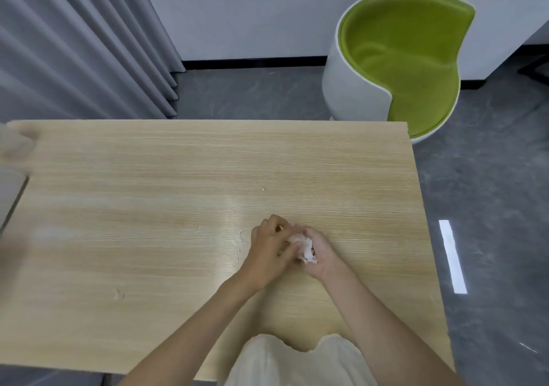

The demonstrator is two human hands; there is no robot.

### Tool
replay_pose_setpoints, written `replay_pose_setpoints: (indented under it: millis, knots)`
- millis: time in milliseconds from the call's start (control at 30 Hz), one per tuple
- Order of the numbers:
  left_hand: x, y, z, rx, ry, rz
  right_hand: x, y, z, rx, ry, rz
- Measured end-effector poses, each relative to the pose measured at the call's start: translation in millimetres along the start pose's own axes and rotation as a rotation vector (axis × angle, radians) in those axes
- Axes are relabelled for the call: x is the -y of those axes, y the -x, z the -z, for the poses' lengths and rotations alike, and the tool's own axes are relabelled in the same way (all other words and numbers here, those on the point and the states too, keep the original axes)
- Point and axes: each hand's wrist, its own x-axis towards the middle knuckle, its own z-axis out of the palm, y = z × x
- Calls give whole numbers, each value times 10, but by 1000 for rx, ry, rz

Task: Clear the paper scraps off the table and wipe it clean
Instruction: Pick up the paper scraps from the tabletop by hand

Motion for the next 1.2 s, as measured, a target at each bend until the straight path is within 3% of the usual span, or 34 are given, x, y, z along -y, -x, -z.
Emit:
replay_pose_setpoints:
  millis: [100, 200, 300, 567, 700, 833, 1033, 1200]
  knots:
    - [209, 75, 104, -251, 270, 269, -99, 1, 23, 44, -54, -6]
    - [613, 67, 240, -375, 101, 578, -135, -30, 29, 48, -21, -19]
    - [821, 5, 266, -332, -30, 700, -184, -48, -2, 51, -15, -24]
    - [930, -96, 140, -279, -235, 579, -266, -6, 28, 33, -22, 2]
    - [850, -13, 206, -388, 91, 521, -231, 63, 111, 26, -34, 41]
    - [543, 50, -2, -290, 303, 438, -207, 157, 197, -10, -65, 70]
    - [424, 62, -450, -80, -163, 293, -188, 253, 335, -11, -109, 90]
    - [400, 40, -472, -43, -192, 268, -233, 261, 420, -21, -123, 94]
